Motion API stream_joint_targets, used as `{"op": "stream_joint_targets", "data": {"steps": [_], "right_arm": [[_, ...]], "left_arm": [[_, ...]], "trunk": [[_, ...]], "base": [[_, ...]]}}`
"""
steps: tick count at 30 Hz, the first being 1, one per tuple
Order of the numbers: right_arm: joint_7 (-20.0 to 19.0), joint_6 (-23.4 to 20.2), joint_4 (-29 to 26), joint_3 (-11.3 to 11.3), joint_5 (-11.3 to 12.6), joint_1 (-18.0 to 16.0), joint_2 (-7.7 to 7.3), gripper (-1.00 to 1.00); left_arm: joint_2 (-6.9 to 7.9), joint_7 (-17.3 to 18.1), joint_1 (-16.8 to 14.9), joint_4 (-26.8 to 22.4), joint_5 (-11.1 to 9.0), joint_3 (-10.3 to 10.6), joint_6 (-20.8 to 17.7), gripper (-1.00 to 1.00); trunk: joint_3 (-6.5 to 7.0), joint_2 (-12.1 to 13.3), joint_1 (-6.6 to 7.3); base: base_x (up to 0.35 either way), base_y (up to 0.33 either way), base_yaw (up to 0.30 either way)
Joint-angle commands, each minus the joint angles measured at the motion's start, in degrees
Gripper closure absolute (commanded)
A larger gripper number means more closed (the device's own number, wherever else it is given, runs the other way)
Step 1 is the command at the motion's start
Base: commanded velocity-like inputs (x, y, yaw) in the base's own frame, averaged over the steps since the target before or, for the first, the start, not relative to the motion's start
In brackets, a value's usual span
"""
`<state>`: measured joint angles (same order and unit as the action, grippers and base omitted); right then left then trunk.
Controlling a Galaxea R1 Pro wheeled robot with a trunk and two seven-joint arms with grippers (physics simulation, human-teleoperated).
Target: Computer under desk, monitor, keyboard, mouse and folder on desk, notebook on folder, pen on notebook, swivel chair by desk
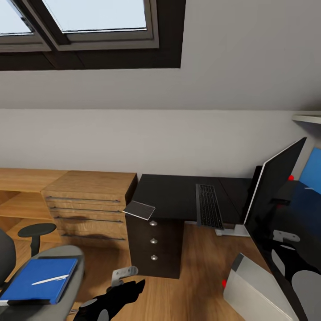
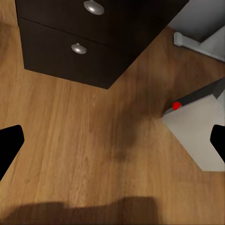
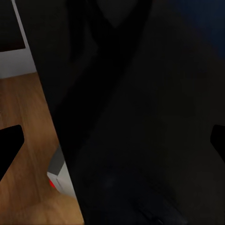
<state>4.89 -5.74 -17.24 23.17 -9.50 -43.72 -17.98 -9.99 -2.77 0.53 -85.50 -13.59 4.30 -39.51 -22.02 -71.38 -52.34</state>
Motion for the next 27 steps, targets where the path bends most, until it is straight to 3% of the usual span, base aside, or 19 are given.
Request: {"op": "stream_joint_targets", "data": {"steps": [1, 13, 27], "right_arm": [[0.0, -0.4, -0.1, 0.3, -0.6, 0.0, 0.04, -1.00], [-0.1, -4.8, 0.0, 0.2, -0.6, 0.0, 0.16, -1.00], [0.0, -5.6, 0.1, -0.6, -0.8, 0.0, 0.03, -1.00]], "left_arm": [[-0.01, -0.3, 0.0, 0.0, -0.5, 0.0, -0.2, -1.00], [-0.01, -0.4, 0.0, 0.8, -0.4, 0.0, -0.2, -1.00], [-0.01, -0.4, 0.0, 1.5, -0.4, 0.1, -0.1, -1.00]], "trunk": [[-0.24, -0.5, -0.23], [-0.24, -0.5, -0.23], [-0.24, -0.5, -0.23]], "base": [[0.000, 0.000, 0.000], [0.000, 0.000, 0.000], [0.000, 0.000, 0.000]]}}
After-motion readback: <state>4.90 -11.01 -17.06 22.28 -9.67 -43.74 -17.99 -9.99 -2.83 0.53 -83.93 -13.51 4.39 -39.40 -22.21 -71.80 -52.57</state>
